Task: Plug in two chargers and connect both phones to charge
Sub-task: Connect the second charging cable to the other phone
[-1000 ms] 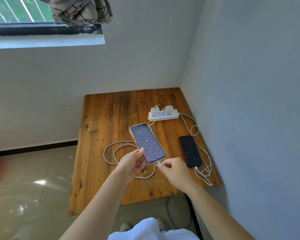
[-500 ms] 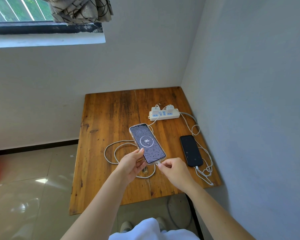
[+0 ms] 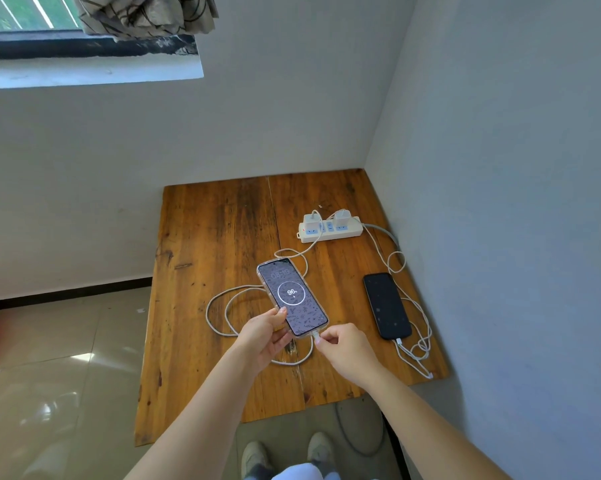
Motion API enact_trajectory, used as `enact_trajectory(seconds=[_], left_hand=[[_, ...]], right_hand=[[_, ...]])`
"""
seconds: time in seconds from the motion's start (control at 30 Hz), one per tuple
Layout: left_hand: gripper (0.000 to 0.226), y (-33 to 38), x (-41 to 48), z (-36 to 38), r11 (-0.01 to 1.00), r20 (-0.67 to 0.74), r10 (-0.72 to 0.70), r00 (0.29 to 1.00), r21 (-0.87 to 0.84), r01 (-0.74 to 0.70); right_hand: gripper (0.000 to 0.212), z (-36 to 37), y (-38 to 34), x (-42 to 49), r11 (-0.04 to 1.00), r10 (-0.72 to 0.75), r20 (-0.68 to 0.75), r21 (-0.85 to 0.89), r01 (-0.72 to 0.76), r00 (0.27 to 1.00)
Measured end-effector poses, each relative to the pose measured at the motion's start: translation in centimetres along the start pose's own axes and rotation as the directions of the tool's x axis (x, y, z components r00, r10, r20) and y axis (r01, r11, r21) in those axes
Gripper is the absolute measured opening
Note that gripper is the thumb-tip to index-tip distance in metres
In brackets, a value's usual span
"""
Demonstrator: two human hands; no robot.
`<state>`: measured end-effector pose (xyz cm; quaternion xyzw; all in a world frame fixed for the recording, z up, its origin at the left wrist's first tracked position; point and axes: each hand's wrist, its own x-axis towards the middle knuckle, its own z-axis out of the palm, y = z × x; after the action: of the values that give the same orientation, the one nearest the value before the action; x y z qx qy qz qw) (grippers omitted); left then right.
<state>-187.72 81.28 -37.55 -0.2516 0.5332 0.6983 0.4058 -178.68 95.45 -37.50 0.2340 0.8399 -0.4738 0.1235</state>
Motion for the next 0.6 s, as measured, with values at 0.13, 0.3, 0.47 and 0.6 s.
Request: enact_trajectory(seconds=[0.13, 0.3, 0.47, 0.6], left_hand=[[0.036, 0.1, 3.0, 0.0, 0.994, -0.036, -0.046, 0.998, 0.095, 0.049], [0.031, -1.2, 7.7, 0.0, 0.976, -0.089, -0.096, 0.991, 0.188, 0.112], [0.023, -2.5, 11.4, -0.4, 0.954, -0.106, -0.135, 0.985, 0.253, 0.158], [0.026, -3.0, 13.6, -0.8, 0.948, -0.101, -0.151, 0.983, 0.267, 0.173]], right_hand=[[0.026, 0.7, 1.2, 2.5, 0.994, 0.112, 0.068, -0.017, -0.112, 0.991], [0.029, 2.5, 4.0, 5.7, 0.972, 0.234, 0.083, -0.023, -0.233, 0.969], [0.025, 3.8, 6.4, 7.9, 0.953, 0.302, 0.065, -0.024, -0.301, 0.951], [0.019, 4.6, 7.7, 9.1, 0.954, 0.294, -0.006, -0.059, -0.294, 0.956]])
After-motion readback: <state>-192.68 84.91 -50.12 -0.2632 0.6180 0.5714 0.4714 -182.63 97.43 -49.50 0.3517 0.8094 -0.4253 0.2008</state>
